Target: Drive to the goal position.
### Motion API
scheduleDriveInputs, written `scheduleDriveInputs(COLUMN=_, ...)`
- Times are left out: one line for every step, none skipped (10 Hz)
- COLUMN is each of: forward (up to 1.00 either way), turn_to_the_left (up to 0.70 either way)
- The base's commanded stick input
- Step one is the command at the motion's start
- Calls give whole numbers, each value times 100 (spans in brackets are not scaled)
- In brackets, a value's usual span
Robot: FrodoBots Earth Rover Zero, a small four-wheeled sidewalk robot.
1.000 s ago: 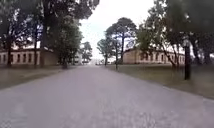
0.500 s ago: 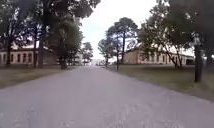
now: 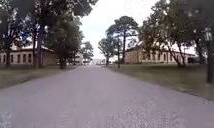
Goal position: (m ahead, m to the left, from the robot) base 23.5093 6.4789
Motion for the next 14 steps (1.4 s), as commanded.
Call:
scheduleDriveInputs(forward=85, turn_to_the_left=0)
scheduleDriveInputs(forward=85, turn_to_the_left=0)
scheduleDriveInputs(forward=85, turn_to_the_left=0)
scheduleDriveInputs(forward=85, turn_to_the_left=0)
scheduleDriveInputs(forward=85, turn_to_the_left=0)
scheduleDriveInputs(forward=85, turn_to_the_left=0)
scheduleDriveInputs(forward=85, turn_to_the_left=0)
scheduleDriveInputs(forward=85, turn_to_the_left=0)
scheduleDriveInputs(forward=85, turn_to_the_left=0)
scheduleDriveInputs(forward=85, turn_to_the_left=0)
scheduleDriveInputs(forward=85, turn_to_the_left=0)
scheduleDriveInputs(forward=85, turn_to_the_left=0)
scheduleDriveInputs(forward=85, turn_to_the_left=0)
scheduleDriveInputs(forward=85, turn_to_the_left=0)
